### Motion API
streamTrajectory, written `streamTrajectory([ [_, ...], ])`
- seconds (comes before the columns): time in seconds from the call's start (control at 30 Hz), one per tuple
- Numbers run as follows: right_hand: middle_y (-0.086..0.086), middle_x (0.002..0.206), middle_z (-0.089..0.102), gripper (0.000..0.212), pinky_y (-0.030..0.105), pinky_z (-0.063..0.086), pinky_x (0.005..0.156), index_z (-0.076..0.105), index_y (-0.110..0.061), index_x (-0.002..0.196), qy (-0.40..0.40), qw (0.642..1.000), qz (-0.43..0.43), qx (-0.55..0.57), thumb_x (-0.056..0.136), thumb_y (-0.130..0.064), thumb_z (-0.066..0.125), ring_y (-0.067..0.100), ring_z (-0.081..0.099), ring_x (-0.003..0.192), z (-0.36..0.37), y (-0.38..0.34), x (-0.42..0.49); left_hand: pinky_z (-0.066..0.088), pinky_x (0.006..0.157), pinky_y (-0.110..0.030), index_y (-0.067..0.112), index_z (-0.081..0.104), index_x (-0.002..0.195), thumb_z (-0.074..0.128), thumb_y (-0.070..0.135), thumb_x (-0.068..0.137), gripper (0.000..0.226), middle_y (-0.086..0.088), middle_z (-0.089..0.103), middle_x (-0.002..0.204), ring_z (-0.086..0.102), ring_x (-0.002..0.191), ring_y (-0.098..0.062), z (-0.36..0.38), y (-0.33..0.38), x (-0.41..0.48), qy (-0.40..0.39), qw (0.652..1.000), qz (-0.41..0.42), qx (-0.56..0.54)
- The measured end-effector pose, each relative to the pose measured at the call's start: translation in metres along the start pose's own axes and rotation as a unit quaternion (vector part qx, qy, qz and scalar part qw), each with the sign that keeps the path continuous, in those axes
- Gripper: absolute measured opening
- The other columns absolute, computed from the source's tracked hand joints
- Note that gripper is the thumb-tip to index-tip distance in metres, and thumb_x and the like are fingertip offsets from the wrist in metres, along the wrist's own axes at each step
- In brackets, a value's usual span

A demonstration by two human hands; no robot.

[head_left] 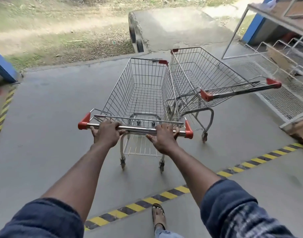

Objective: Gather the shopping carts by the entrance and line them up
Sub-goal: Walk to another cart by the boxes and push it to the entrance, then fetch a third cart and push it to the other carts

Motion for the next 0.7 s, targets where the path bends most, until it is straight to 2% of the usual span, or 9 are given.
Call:
streamTrajectory([
  [0.1, 0.008, 0.139, 0.038, 0.063, 0.062, 0.015, 0.115, 0.044, -0.021, 0.132, -0.001, 1.0, -0.022, -0.017, 0.09, -0.068, 0.05, 0.032, 0.022, 0.137, -0.009, 0.006, 0.024, 0.027, 0.108, -0.058, 0.035, 0.061, 0.122, 0.062, 0.039, 0.093, 0.029, 0.005, 0.053, 0.128, 0.036, 0.13, -0.018, 0.001, 0.01, 0.015, 0.003, 1.0, 0.007, -0.023],
  [0.2, 0.006, 0.137, 0.039, 0.062, 0.06, 0.022, 0.114, 0.042, -0.021, 0.133, -0.019, 0.999, -0.039, -0.014, 0.089, -0.063, 0.056, 0.031, 0.026, 0.135, -0.016, 0.015, 0.048, 0.037, 0.104, -0.052, 0.03, 0.047, 0.139, 0.061, 0.046, 0.092, 0.052, 0.005, 0.037, 0.146, 0.02, 0.143, -0.019, 0.004, 0.02, 0.02, -0.017, 0.999, 0.006, -0.028],
  [0.3, 0.008, 0.138, 0.041, 0.059, 0.06, 0.019, 0.117, 0.041, -0.018, 0.137, -0.03, 0.997, -0.042, -0.05, 0.091, -0.049, 0.059, 0.035, 0.03, 0.137, -0.023, 0.021, 0.064, 0.035, 0.109, -0.052, 0.029, 0.033, 0.15, 0.061, 0.044, 0.092, 0.067, 0.002, 0.02, 0.16, 0.006, 0.152, -0.022, 0.009, 0.025, 0.02, -0.024, 1.0, 0.001, -0.015],
  [0.4, 0.009, 0.128, 0.048, 0.048, 0.054, 0.029, 0.11, 0.044, -0.015, 0.13, 0.008, 0.989, -0.097, -0.109, 0.091, -0.04, 0.056, 0.032, 0.043, 0.124, -0.025, 0.005, 0.065, 0.032, 0.111, -0.051, 0.033, 0.025, 0.153, 0.061, 0.041, 0.093, 0.071, 0.001, 0.011, 0.165, 0.0, 0.153, -0.021, 0.008, 0.029, 0.011, -0.014, 1.0, -0.003, -0.018],
  [0.47, 0.009, 0.125, 0.051, 0.049, 0.054, 0.033, 0.108, 0.043, -0.014, 0.131, 0.027, 0.982, -0.139, -0.124, 0.091, -0.04, 0.054, 0.03, 0.046, 0.12, -0.016, -0.017, 0.059, 0.031, 0.111, -0.05, 0.034, 0.02, 0.155, 0.061, 0.039, 0.094, 0.074, 0.001, 0.006, 0.166, 0.0, 0.153, -0.021, 0.007, 0.03, 0.001, -0.012, 1.0, -0.003, -0.013],
  [0.53, 0.01, 0.129, 0.049, 0.056, 0.059, 0.029, 0.111, 0.039, -0.014, 0.137, 0.04, 0.98, -0.155, -0.121, 0.09, -0.04, 0.053, 0.03, 0.043, 0.122, -0.003, -0.041, 0.05, 0.033, 0.111, -0.05, 0.035, 0.016, 0.156, 0.061, 0.038, 0.094, 0.076, 0.002, 0.002, 0.166, 0.004, 0.152, -0.023, 0.004, 0.027, -0.011, -0.014, 1.0, -0.006, -0.015],
  [0.6, 0.014, 0.139, 0.04, 0.067, 0.063, 0.018, 0.116, 0.03, -0.013, 0.146, 0.043, 0.977, -0.16, -0.134, 0.09, -0.041, 0.054, 0.035, 0.036, 0.131, 0.013, -0.063, 0.041, 0.036, 0.109, -0.049, 0.033, 0.017, 0.156, 0.064, 0.037, 0.093, 0.078, 0.001, 0.002, 0.166, 0.014, 0.15, -0.024, 0.001, 0.015, -0.026, -0.026, 0.999, -0.027, -0.031],
  [0.7, 0.023, 0.157, 0.013, 0.082, 0.062, 0.005, 0.119, 0.012, -0.01, 0.154, 0.021, 0.982, -0.121, -0.145, 0.091, -0.04, 0.056, 0.047, 0.007, 0.147, 0.031, -0.091, 0.024, 0.038, 0.108, -0.045, 0.028, 0.02, 0.156, 0.065, 0.039, 0.092, 0.079, -0.003, 0.014, 0.164, 0.028, 0.145, -0.026, 0.001, -0.024, -0.058, -0.069, 0.991, -0.088, -0.069],
])
Point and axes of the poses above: each hand's wrist, its own x-axis towards the middle knuckle, its own z-axis out of the palm, y = z × x, the point moved 1 cm from there along x, towards the middle knuckle
